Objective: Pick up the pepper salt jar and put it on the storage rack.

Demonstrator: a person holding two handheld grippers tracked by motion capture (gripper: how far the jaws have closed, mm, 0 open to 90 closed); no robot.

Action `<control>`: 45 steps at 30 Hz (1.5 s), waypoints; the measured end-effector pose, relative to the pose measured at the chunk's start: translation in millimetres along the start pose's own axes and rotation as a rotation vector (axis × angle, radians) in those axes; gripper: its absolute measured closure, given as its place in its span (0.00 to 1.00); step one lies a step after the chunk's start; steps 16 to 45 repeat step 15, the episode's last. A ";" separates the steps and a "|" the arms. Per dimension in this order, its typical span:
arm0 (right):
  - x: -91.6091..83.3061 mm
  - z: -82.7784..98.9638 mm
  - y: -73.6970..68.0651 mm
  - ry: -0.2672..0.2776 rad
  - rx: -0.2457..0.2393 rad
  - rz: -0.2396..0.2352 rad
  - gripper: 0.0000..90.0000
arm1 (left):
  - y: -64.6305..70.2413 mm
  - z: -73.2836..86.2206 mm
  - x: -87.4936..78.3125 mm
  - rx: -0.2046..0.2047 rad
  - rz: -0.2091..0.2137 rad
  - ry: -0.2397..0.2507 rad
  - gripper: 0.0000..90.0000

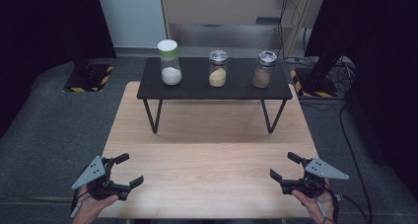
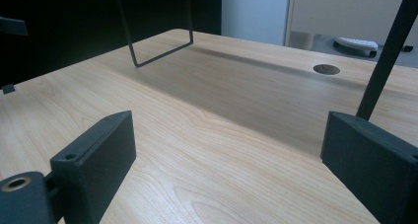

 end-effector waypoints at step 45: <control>0.1 -0.2 -0.1 0.000 -0.001 0.001 0.08 | -0.2 -0.6 0.5 0.000 -0.001 -0.005 0.01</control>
Point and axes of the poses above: each handheld gripper's, and its own axes: x roughly forward along the jaws, z roughly out of its underside, y roughly to its right, the point moved 3 cm from there along x, roughly forward along the jaws, and after that the axes turned 9 degrees about -x, right-handed, at the moved point
